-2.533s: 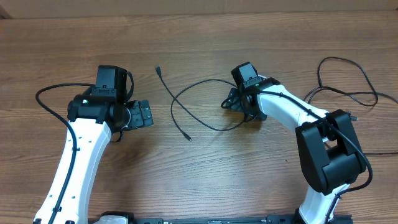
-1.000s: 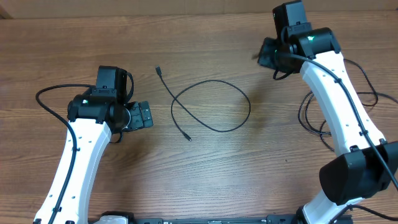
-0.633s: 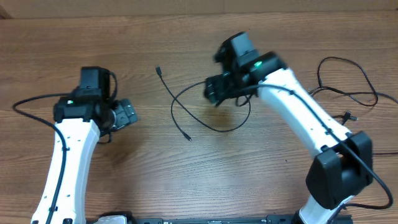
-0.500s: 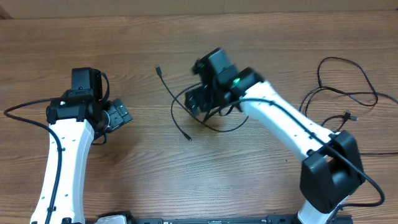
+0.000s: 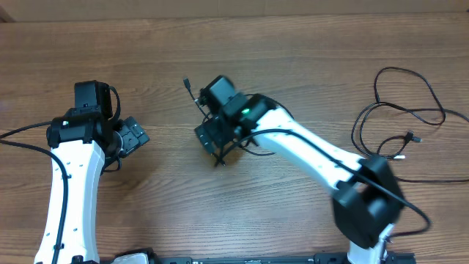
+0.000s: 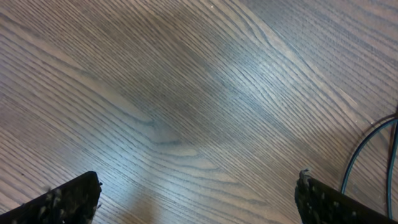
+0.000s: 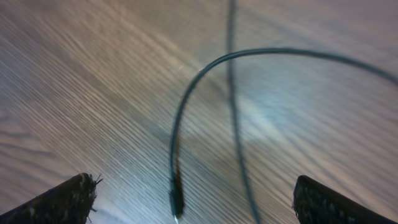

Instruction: Untangle cables

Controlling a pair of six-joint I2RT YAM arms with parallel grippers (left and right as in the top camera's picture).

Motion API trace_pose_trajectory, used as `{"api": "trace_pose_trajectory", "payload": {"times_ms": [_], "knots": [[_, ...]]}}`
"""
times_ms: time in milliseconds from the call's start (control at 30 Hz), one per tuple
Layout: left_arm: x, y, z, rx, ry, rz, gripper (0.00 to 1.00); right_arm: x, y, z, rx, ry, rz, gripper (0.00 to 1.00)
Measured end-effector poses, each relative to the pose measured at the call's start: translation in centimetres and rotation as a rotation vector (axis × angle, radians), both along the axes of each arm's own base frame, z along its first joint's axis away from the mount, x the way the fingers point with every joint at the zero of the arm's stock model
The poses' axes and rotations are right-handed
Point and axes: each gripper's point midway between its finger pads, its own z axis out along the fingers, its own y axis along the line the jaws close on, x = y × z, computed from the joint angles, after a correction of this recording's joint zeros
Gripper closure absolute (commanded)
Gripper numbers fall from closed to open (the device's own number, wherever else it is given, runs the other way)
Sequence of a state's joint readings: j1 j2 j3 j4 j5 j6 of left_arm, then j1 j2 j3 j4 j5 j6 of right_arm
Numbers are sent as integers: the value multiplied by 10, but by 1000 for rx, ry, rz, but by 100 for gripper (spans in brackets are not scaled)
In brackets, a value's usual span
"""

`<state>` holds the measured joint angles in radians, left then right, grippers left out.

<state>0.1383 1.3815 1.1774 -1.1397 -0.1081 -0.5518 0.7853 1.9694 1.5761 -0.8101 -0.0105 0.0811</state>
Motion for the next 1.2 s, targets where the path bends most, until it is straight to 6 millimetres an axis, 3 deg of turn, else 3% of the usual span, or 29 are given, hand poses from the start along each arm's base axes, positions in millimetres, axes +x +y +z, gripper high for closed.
{"api": "trace_pose_trajectory", "payload": {"times_ms": [167, 233, 533, 900, 967, 1000, 1200], "knots": [[0, 0, 0, -1, 1, 0, 0, -11, 20, -71, -71, 66, 49, 0], [0, 0, 0, -1, 2, 0, 0, -9, 22, -81, -75, 65, 49, 0], [0, 0, 0, -3, 2, -1, 0, 13, 20, -79, -99, -34, 9, 0], [-1, -1, 0, -3, 6, -1, 1, 6, 6, -90, -145, -4, 0, 0], [-1, -1, 0, -3, 5, -1, 0, 4, 5, -90, -148, 3, -10, 13], [-1, -1, 0, -3, 5, -1, 0, 3, 4, -91, -146, 13, -19, 27], [-2, -1, 0, -4, 6, -1, 0, -9, 1, -92, -140, 78, -36, 60]]}}
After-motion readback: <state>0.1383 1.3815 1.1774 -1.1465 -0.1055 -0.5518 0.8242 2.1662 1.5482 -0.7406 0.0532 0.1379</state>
